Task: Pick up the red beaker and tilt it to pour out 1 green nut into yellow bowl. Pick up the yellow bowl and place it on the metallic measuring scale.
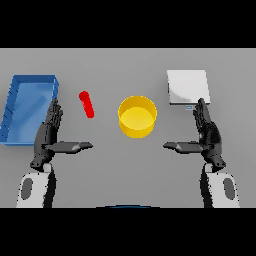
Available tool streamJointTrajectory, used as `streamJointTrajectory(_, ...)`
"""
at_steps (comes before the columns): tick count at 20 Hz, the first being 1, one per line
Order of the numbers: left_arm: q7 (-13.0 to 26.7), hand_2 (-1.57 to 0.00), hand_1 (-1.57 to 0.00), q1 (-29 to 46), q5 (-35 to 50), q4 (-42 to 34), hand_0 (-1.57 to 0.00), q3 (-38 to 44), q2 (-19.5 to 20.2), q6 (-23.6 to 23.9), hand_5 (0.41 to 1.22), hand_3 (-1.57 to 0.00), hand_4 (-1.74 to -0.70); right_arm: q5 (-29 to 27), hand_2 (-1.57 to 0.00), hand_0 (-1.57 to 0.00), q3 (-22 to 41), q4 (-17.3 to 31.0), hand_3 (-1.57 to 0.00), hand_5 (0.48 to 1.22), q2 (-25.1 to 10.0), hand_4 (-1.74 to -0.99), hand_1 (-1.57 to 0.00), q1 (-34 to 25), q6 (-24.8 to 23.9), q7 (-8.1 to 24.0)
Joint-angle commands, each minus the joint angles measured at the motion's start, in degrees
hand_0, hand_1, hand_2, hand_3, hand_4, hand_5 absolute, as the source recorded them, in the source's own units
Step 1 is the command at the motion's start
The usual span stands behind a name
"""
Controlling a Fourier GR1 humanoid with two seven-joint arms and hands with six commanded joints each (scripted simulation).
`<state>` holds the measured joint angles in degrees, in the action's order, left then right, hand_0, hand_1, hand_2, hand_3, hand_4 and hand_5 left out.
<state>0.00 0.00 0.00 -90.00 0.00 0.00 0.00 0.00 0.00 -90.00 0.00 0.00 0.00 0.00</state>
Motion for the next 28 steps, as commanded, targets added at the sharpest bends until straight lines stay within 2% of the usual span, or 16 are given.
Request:
streamJointTrajectory(1, 0.0, 0.00, 0.00, 0.0, 0.0, 0.0, 0.00, 0.0, 0.0, 0.0, 0.599, 0.00, -1.15, 0.0, 0.00, 0.00, 0.0, 0.0, 0.00, 0.599, 0.0, -1.167, 0.00, -0.1, -0.1, 0.0)
streamJointTrajectory(6, 0.1, 0.00, 0.00, 0.2, 0.4, 0.0, 0.00, 0.3, 0.2, -0.2, 0.599, 0.00, -1.15, 0.1, 0.00, 0.00, 0.2, 0.0, 0.00, 0.599, 0.1, -1.167, 0.00, -0.3, -0.1, 0.2)
streamJointTrajectory(7, -1.0, 0.00, 0.00, 2.4, -2.1, -2.5, 0.00, -1.7, 1.5, -0.6, 0.599, 0.00, -1.15, 6.7, 0.00, 0.00, 2.4, -1.8, 0.00, 0.599, -2.3, -1.167, 0.00, 1.7, -2.1, -4.3)
streamJointTrajectory(9, -0.3, 0.00, 0.00, 4.8, -4.4, -6.1, 0.00, -3.8, 2.9, -1.0, 0.599, 0.00, -1.16, 14.0, 0.00, 0.00, 5.6, -3.5, 0.00, 0.594, -3.3, -1.162, 0.00, 3.9, -4.6, -6.3)
streamJointTrajectory(11, 1.6, 0.00, 0.00, 6.0, -5.4, -8.3, 0.00, -5.3, 3.1, -1.4, 0.599, 0.00, -1.16, 16.8, 0.00, 0.00, 6.7, -4.7, 0.00, 0.590, -3.5, -1.159, 0.00, 4.7, -5.6, -4.6)
streamJointTrajectory(15, 2.9, 0.00, 0.00, 5.8, -7.1, -9.0, 0.00, -6.0, 4.1, -1.4, 0.602, 0.00, -1.16, 16.1, 0.00, 0.00, 6.9, -6.5, 0.00, 0.600, -3.2, -1.192, 0.00, 5.3, -5.2, -3.8)
streamJointTrajectory(19, 2.8, 0.00, 0.00, 0.6, -8.4, -1.2, 0.00, -5.5, 3.5, -1.0, 0.611, 0.00, -1.19, 14.2, 0.00, 0.00, 6.3, -6.5, 0.00, 0.617, -3.6, -1.230, 0.00, 4.9, -3.7, -4.1)
streamJointTrajectory(23, -0.5, 0.00, 0.00, -4.9, -10.7, 7.4, 0.00, -5.1, 2.6, 0.6, 0.629, 0.00, -1.23, 14.1, 0.00, 0.00, 6.9, -7.0, 0.00, 0.633, -3.6, -1.260, 0.00, 6.0, -3.1, -5.7)
streamJointTrajectory(25, -1.9, 0.00, 0.00, -7.4, -10.9, 10.6, 0.00, -4.4, 2.5, 1.0, 0.641, 0.00, -1.24, 13.2, 0.00, 0.00, 6.2, -7.0, 0.00, 0.632, -3.7, -1.273, 0.00, 5.7, -2.9, -4.8)
streamJointTrajectory(28, -2.5, 0.00, 0.00, -12.0, -10.6, 15.4, 0.00, -2.8, 2.8, 1.4, 0.668, 0.00, -1.26, 13.5, 0.00, 0.00, 6.1, -6.5, 0.00, 0.634, -3.7, -1.278, 0.00, 5.8, -3.2, -5.4)
